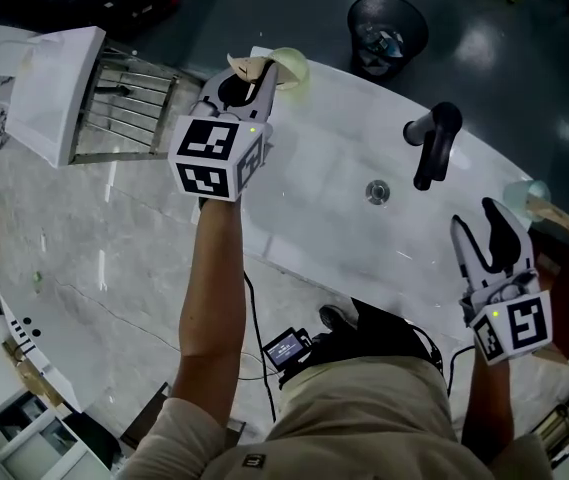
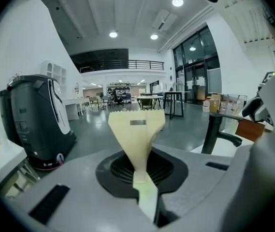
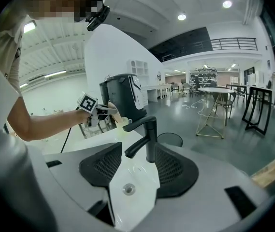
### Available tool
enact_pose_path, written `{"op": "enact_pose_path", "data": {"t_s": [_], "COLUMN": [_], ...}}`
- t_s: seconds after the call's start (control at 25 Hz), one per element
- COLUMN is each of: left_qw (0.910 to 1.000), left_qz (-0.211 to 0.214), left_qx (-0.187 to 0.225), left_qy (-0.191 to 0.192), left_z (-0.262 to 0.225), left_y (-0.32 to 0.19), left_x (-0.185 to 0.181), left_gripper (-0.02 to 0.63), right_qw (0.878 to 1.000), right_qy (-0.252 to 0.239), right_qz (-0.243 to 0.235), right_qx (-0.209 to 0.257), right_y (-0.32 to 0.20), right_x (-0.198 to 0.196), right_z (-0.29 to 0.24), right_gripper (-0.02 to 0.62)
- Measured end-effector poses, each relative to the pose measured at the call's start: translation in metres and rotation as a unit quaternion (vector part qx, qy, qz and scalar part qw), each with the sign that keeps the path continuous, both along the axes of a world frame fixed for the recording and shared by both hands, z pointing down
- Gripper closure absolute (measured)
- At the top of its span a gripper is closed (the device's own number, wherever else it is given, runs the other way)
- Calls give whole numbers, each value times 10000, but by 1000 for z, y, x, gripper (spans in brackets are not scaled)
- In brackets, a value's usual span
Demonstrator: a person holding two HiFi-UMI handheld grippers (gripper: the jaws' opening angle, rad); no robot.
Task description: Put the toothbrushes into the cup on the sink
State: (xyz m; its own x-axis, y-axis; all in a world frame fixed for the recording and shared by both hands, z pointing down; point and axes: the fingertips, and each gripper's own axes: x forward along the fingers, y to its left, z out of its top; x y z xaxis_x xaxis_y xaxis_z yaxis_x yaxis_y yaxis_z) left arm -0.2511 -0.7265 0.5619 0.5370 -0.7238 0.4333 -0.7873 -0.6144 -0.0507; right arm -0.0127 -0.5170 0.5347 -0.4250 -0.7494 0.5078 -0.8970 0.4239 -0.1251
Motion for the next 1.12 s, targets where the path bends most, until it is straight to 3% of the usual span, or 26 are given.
{"op": "enact_pose_path", "data": {"t_s": [0.48, 0.96, 1.12], "left_qw": [9996, 9996, 9996], "left_qz": [247, 218, 176], "left_qx": [88, 127, 173], "left_qy": [-122, -157, -144], "left_z": [13, -3, -12], "left_y": [4, 19, 25], "left_x": [5, -6, -12], "left_gripper": [547, 358, 326], "right_qw": [10000, 9996, 9994], "right_qy": [-50, -106, -129], "right_qz": [-64, -263, -325], "right_qx": [-41, 6, 45], "right_y": [2, 14, 19], "right_x": [-5, -20, -24], "right_z": [7, -2, -6], "right_gripper": [382, 382, 382]}}
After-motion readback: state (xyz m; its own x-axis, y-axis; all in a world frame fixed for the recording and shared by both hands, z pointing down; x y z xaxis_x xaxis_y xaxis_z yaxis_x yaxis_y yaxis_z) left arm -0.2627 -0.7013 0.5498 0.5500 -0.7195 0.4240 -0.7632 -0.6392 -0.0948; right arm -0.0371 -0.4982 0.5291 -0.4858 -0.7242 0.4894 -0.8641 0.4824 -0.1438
